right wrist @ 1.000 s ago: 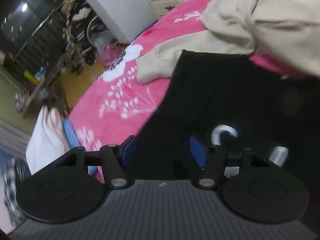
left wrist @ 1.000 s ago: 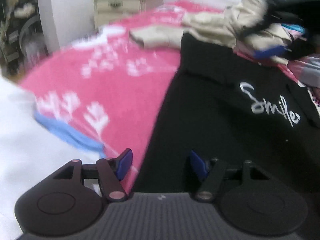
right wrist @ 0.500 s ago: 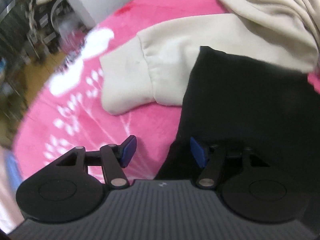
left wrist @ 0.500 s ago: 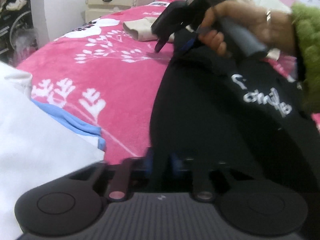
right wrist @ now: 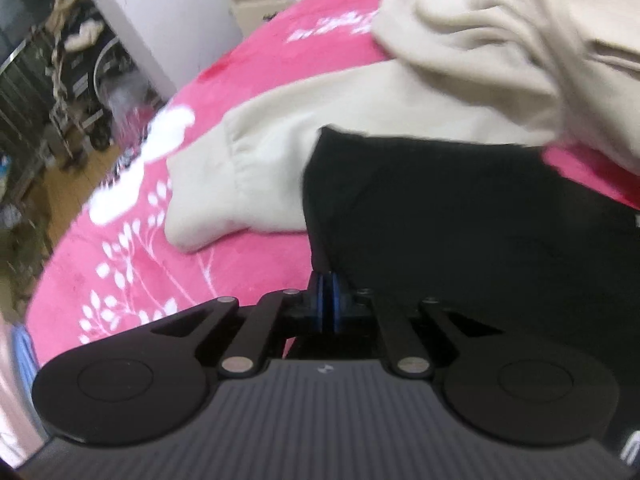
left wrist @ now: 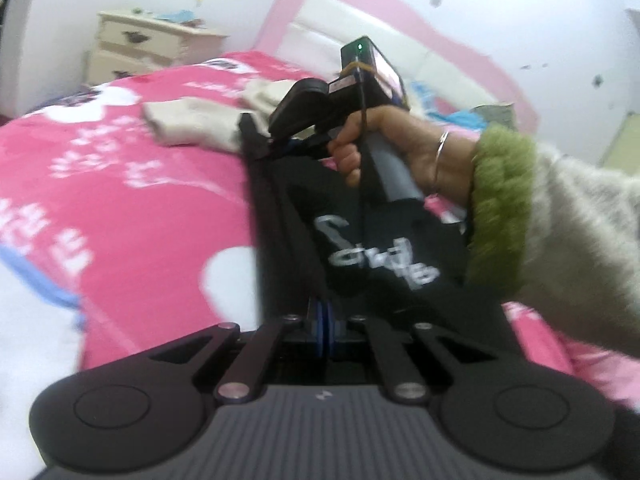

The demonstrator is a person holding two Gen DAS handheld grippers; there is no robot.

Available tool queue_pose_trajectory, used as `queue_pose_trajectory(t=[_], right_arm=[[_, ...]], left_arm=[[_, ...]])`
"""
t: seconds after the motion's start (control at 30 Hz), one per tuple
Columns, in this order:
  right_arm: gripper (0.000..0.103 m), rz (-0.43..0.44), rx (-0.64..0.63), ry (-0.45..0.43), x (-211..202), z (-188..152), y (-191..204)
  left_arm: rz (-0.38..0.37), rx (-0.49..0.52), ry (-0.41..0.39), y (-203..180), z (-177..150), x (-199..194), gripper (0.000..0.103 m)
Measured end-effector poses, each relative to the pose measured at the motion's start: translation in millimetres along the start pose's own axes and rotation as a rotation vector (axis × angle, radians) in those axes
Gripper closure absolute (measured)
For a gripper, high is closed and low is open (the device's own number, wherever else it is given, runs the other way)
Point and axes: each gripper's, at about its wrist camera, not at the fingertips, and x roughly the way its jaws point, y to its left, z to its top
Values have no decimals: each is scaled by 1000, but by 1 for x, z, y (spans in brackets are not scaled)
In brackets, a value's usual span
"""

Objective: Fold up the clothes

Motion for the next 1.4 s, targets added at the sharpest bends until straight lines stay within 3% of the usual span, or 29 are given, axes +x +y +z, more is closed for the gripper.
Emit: queue_pose_trajectory(t=[0.13,0.3,0.7,1.1,1.4], right_arm=[[100,51,10,-46,-36,6,-35],[100,33,-14,-53,-66,10,-78],[100,-21,13,-107,-122,-13,-198],[100,-30,91,-143,-154,-39,-291],[101,-49,150,-151,-151,-61,-339]], left_arm=[[-88,22,6,-27,5,10,100],[-207,16,42,-60,8,35,100],[-402,121,168,-151,6,108,100],[-506,179,272,-215,-5,176,100],[-502,202,356,-228,-15,207,100]])
